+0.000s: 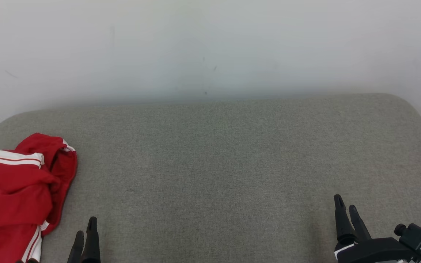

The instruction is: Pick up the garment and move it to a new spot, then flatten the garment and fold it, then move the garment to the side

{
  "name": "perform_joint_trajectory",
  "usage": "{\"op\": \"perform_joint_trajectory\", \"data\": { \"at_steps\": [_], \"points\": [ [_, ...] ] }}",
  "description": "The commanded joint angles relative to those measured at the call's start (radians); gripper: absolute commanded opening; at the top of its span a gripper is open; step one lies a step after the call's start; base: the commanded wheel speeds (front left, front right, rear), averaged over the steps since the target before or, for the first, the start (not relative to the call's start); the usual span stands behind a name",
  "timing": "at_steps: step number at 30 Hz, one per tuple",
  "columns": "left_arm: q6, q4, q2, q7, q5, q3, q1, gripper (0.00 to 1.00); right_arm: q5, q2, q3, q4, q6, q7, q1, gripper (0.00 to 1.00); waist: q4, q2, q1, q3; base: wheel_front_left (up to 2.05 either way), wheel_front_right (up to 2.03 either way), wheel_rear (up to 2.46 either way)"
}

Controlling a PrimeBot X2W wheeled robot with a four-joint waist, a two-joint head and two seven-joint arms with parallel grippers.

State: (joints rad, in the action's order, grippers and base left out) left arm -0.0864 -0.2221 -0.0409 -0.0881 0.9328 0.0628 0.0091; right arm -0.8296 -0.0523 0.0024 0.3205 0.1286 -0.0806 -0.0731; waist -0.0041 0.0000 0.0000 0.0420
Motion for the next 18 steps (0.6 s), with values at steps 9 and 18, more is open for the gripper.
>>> {"op": "perform_joint_trajectory", "data": {
  "at_steps": [9, 18],
  "points": [
    [0.005, 0.018, -0.007, -0.032, -0.134, -0.005, 0.012, 1.00, 0.146, -0.001, 0.005, -0.017, 0.002, -0.026, 0.006, 1.00, -0.002, 0.0000, 0.0000, 0.007, 0.00, 0.00, 0.00],
    [0.001, 0.013, -0.008, -0.057, -0.268, -0.013, 0.021, 1.00, 0.262, 0.001, 0.009, -0.012, 0.003, -0.045, 0.013, 1.00, -0.002, 0.0000, 0.0000, 0.015, 0.00, 0.00, 0.00]
  ]
}}
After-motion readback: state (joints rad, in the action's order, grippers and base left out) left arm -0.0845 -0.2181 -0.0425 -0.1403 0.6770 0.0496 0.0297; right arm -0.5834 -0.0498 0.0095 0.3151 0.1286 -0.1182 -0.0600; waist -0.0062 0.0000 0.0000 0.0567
